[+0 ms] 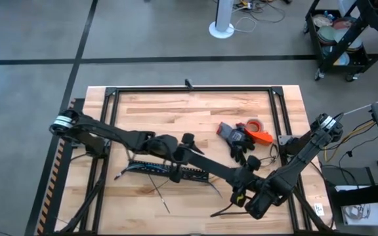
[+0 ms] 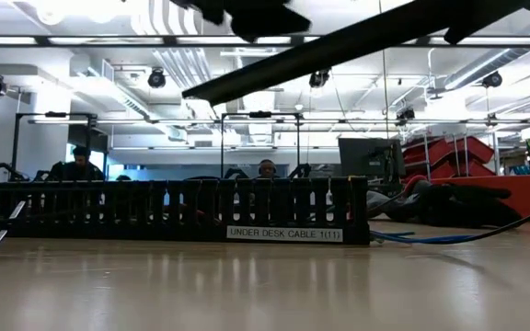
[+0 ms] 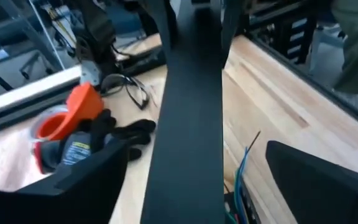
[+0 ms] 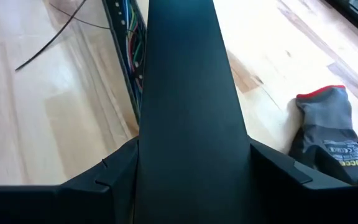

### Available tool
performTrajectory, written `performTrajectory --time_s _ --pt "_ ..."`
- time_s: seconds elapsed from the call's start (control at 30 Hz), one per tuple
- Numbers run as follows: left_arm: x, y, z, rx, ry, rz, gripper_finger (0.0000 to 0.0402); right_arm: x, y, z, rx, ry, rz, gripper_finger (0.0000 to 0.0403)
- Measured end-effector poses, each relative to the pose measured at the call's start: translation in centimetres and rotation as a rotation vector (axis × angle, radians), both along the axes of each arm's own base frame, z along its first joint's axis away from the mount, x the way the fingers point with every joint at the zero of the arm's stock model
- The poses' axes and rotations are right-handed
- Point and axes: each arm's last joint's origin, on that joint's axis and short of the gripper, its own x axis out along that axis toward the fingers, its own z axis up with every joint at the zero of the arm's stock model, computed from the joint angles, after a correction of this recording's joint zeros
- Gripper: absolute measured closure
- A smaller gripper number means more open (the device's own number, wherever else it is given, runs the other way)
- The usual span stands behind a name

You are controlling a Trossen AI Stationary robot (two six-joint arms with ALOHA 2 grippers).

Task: Ziptie cables
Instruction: Insert the black cable duct cover into the black cable duct

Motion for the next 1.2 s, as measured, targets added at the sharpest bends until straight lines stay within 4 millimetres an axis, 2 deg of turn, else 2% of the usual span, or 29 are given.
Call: performTrajectory --time_s 0.13,0.4,0.83,1.0,1.07,1.2 --pt "1.8 -0.4 -1.3 0.018 0.045 0.003 0.0006 0.2 -0.1 0.0 0.002 -0.003 0.001 0.0188" --pt "4.0 -0.6 -1.8 0.053 0.112 0.018 0.0029 0.2 0.0 0.0 -0.001 -0.002 0.012 0.0188" --pt "3.8 -0.1 -2.4 0.005 0.208 0.029 0.0119 0.1 0.7 0.1 -0.019 -0.007 0.085 0.0188" --pt "3.7 -0.2 -2.3 -0.035 0.233 -0.007 0.0176 0.0 0.7 -0.1 0.002 0.003 0.082 0.0189" --pt "3.8 -0.1 -2.0 -0.045 0.246 -0.01 0.0197 0.0 0.7 -0.2 0.01 0.001 0.073 0.0181" --pt "3.7 0.2 -1.6 -0.073 0.29 0.016 0.0198 0.1 0.5 -0.3 0.027 -0.016 0.03 0.0147"
